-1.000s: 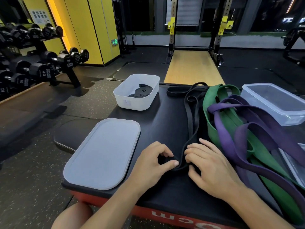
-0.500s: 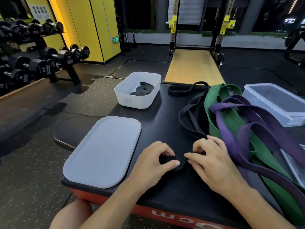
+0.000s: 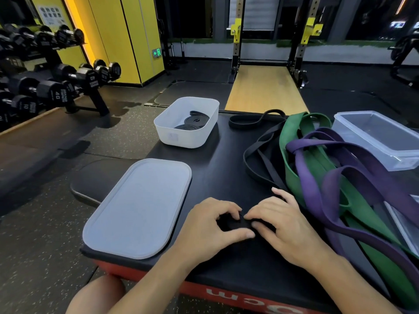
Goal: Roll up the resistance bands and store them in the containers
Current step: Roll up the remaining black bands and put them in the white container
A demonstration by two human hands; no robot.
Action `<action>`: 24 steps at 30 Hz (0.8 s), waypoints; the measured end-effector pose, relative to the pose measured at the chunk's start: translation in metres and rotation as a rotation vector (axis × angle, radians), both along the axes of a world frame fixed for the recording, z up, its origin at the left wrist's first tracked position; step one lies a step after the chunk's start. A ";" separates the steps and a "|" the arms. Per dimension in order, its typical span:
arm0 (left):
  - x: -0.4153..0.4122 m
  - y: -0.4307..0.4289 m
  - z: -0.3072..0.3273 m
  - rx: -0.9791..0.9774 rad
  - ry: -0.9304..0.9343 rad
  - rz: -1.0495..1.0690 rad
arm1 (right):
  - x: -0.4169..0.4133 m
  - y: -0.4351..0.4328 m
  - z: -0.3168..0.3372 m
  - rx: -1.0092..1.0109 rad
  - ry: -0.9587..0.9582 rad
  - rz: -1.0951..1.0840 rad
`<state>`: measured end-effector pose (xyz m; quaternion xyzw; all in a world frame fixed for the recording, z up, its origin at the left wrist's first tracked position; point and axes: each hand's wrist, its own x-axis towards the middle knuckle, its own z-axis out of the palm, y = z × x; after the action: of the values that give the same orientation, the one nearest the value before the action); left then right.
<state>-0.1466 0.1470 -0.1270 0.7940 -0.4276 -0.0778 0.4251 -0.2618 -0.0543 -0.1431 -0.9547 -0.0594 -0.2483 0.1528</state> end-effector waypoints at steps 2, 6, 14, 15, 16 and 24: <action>0.000 -0.001 0.001 0.040 -0.001 -0.035 | -0.001 0.001 0.000 0.000 0.014 0.010; 0.002 0.001 0.002 -0.038 0.008 -0.117 | -0.002 0.005 0.003 0.051 0.067 0.017; -0.003 0.005 0.006 0.005 0.045 -0.179 | 0.001 0.015 0.006 0.123 0.210 0.035; -0.003 0.005 0.007 0.011 0.049 -0.189 | 0.002 0.015 0.007 0.114 0.234 0.039; -0.002 0.005 0.007 0.017 0.059 -0.197 | 0.003 0.015 0.009 0.093 0.261 0.041; -0.002 -0.001 0.002 -0.012 -0.095 -0.025 | 0.004 0.017 0.006 0.140 0.218 -0.068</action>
<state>-0.1483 0.1455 -0.1248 0.7890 -0.4575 -0.0426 0.4079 -0.2581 -0.0370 -0.1370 -0.9645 0.0074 -0.1518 0.2162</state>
